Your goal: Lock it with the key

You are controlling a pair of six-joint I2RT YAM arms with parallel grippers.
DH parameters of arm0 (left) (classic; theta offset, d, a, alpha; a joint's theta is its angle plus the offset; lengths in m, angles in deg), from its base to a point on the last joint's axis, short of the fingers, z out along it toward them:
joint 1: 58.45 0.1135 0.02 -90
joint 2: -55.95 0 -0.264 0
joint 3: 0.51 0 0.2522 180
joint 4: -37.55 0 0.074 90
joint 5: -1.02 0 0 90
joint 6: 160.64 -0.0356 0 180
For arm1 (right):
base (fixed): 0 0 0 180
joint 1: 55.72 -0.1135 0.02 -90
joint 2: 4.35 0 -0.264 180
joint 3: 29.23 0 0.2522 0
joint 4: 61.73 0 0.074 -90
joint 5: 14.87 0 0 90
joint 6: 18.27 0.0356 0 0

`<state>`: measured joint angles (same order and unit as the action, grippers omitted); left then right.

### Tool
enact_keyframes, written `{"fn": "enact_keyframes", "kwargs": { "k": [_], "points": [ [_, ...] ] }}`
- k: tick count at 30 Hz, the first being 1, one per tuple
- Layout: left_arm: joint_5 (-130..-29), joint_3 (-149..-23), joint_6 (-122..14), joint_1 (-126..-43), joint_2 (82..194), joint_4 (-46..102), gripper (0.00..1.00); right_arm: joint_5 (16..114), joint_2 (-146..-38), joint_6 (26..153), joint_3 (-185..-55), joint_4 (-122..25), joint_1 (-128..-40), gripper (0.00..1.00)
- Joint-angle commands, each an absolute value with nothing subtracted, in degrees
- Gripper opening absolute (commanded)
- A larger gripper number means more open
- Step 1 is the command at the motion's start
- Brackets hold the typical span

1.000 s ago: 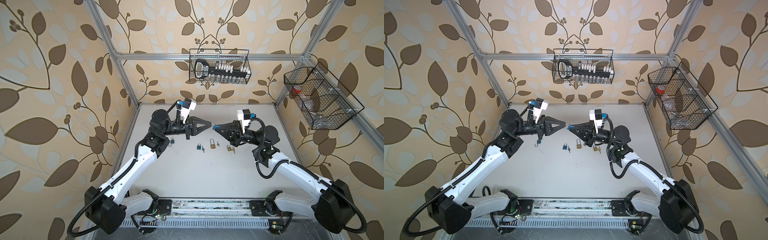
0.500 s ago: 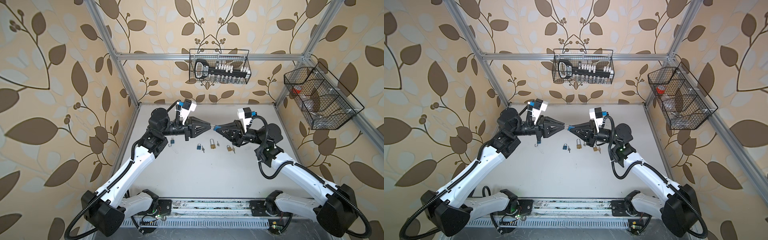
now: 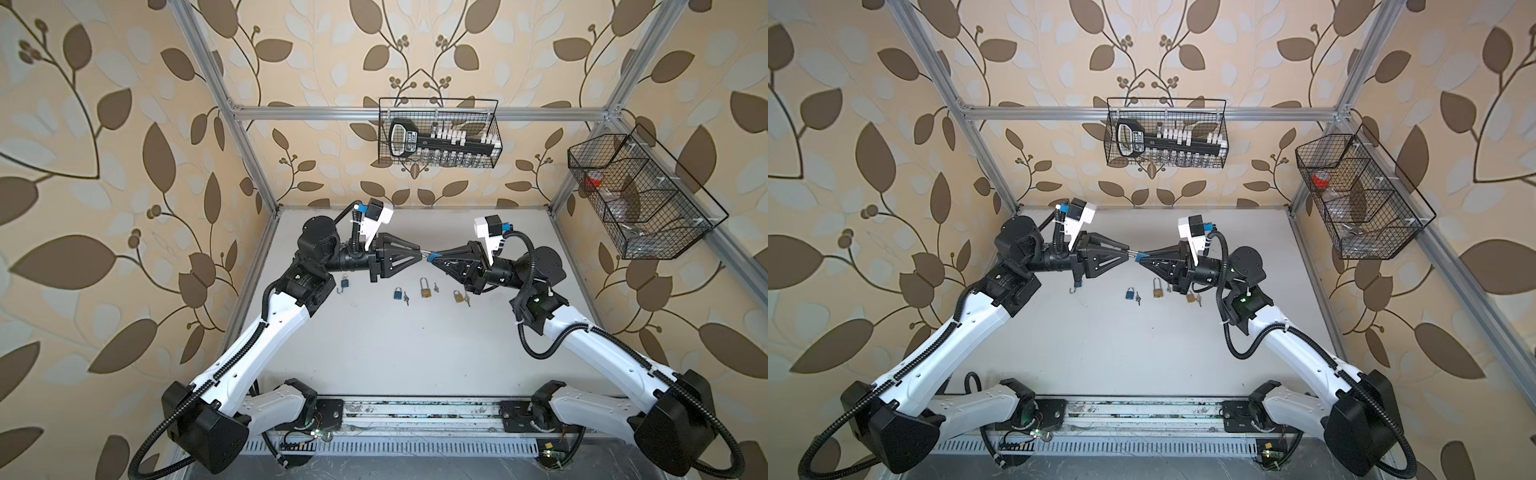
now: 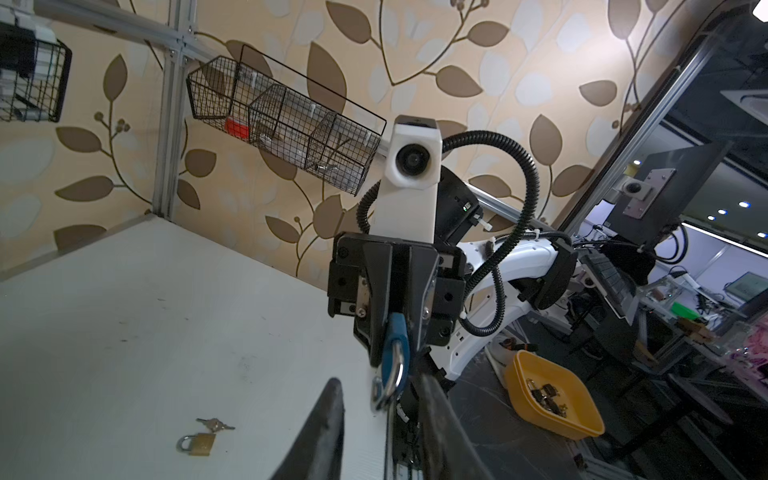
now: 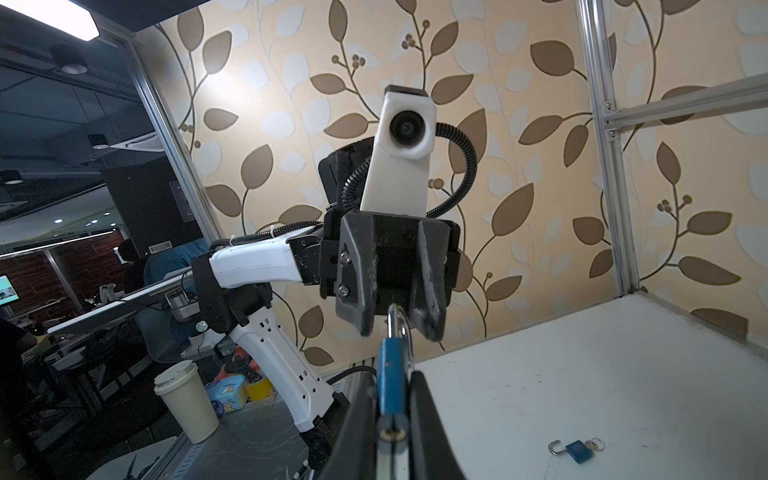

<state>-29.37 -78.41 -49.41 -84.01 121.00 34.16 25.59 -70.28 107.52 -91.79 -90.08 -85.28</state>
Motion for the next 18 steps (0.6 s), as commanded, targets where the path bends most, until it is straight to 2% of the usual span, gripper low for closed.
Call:
{"fn": "enact_keyframes", "kwargs": {
  "k": [1,12,18],
  "points": [
    [-28.8,-80.5,-51.5,-84.4,118.8,33.9,0.39,25.8,-68.9,107.7,-94.3,-88.1,-85.4,0.00],
    [-28.4,-86.7,-66.9,-84.4,119.9,16.4,0.44,21.5,-69.4,109.4,-101.9,-71.7,-85.3,0.00],
    [-24.6,-87.9,-68.4,-84.4,121.0,16.0,0.43,20.1,-69.5,108.4,-103.0,-69.4,-85.3,0.00]
  ]
}}
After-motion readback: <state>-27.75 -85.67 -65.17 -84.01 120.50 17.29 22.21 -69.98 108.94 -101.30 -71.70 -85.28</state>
